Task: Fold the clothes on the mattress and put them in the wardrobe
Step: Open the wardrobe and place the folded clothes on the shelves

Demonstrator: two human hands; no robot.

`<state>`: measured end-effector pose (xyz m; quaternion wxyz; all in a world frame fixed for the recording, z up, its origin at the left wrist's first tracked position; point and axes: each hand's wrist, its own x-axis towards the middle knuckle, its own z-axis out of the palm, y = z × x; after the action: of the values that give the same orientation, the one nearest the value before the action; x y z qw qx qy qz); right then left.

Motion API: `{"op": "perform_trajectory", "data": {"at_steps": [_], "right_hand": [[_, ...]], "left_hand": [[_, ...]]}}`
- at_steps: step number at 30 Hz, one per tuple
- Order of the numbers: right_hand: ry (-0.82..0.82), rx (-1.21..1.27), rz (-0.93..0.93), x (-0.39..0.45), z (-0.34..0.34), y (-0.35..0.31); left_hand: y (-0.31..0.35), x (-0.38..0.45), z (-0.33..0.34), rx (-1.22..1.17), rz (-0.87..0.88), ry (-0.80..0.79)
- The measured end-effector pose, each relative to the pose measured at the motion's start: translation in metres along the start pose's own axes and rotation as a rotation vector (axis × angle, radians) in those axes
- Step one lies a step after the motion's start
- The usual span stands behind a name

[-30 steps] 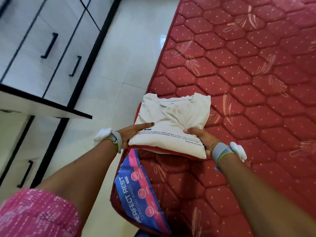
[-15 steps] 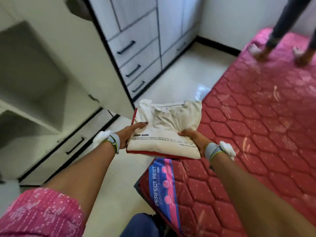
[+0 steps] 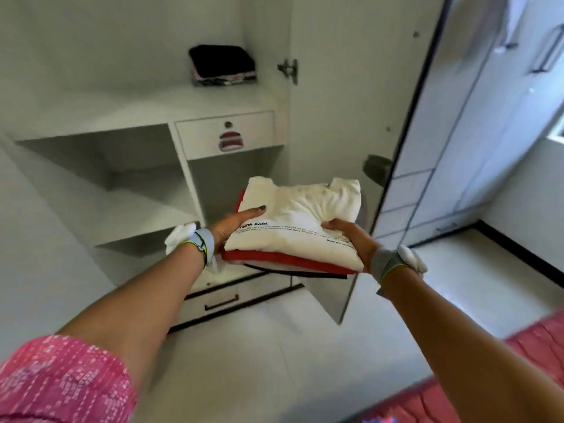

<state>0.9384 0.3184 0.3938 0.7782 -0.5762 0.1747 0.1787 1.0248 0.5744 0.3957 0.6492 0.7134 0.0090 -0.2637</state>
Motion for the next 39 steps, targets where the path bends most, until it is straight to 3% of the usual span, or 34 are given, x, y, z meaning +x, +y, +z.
{"op": "perform_trajectory", "data": {"at_steps": [11,18,28,32,39], "right_hand": [[-0.172,-0.085,-0.242,0.156,0.162,-0.176],[-0.173,-0.214,-0.336,0.248,0.229,-0.257],[-0.101,-0.352,-0.441,0.415,0.297,-0.348],[-0.121,-0.387,-0.385,0.504,0.325,-0.403],[-0.095,-0.528,-0.451,0.618,0.375,-0.441]], "left_hand": [[0.155,0.069,-0.192,-0.060,0.270,0.204],[0.221,0.116,-0.279,0.002,0.340,0.305],[0.282,0.235,-0.392,-0.031,0.292,0.367],[0.318,0.292,-0.438,-0.081,0.227,0.336],[0.330,0.375,-0.504,-0.138,0.162,0.539]]}}
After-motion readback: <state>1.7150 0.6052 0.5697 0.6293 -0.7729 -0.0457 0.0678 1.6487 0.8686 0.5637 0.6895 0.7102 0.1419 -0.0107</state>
